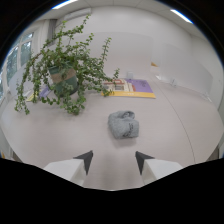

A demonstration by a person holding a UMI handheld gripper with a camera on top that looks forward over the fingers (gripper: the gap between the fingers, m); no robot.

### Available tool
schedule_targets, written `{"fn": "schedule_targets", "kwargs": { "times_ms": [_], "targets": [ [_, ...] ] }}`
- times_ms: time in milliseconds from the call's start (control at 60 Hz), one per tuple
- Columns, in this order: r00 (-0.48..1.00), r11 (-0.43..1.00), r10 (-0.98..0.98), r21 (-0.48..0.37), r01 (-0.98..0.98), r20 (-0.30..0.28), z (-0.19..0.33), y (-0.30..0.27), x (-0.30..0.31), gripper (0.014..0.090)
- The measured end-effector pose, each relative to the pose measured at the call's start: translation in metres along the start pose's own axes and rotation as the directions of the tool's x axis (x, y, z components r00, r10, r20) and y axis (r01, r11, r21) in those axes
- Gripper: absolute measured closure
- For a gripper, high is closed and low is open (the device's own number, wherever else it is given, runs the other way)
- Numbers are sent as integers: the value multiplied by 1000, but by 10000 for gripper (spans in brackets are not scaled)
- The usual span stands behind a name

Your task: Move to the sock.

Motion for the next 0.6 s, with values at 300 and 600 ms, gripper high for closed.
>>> {"fn": "schedule_targets", "kwargs": {
  "times_ms": [300, 600],
  "targets": [
    [1000, 1000, -17, -6, 18, 20, 43, -14, 9, 202],
    [999, 1000, -16, -10, 16, 29, 50, -20, 11, 204]
  ]
}}
